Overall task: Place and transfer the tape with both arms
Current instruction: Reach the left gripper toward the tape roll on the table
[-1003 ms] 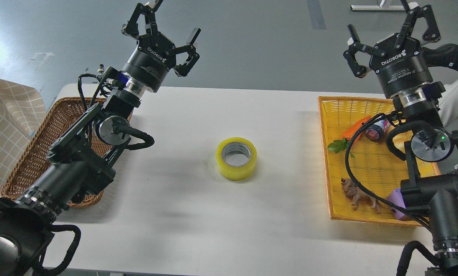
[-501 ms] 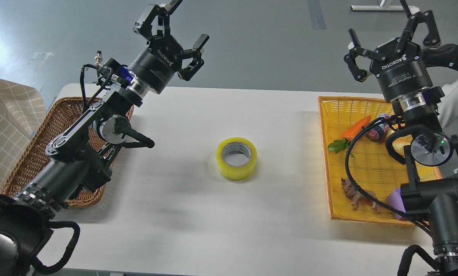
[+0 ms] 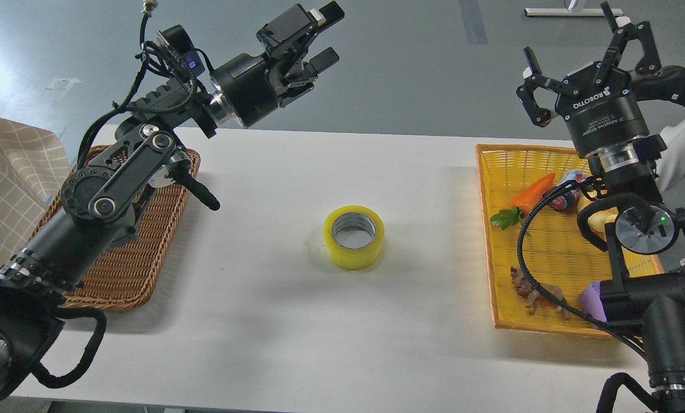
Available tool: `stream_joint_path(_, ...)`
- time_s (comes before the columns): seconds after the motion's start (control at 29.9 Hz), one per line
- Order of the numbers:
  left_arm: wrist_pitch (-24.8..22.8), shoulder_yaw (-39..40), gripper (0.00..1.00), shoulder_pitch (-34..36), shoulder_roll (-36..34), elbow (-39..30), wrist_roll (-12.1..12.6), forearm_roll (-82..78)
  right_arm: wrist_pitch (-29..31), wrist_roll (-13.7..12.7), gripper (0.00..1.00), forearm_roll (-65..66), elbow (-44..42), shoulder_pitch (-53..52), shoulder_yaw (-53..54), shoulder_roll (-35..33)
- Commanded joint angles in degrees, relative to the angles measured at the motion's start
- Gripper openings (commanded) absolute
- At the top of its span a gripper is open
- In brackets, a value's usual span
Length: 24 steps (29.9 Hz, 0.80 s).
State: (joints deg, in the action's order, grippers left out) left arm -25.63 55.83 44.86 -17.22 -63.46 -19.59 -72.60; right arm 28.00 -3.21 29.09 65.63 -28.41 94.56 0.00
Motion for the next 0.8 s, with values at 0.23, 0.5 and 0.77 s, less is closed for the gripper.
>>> stream_joint_path(0.23, 0.8, -10.4, 0.98, 2.5, -7.1, -6.2, 0.5, -16.0, 0.0, 0.0, 1.00, 0.0, 0.0, 1.2, 0.0, 0.0)
stream_joint_path(0.5, 1.3, -13.7, 0.98, 3.4, -7.7, -6.2, 0.5, -33.0, 0.0, 0.0, 1.00, 0.1, -0.6, 3.4, 0.0, 0.0)
stream_joint_path(0.77, 1.3, -18.5, 0.98, 3.6, -8.0, -6.2, 2.0, -43.5, 0.0, 0.9, 1.00, 0.1, -0.8, 5.3, 0.3, 0.0)
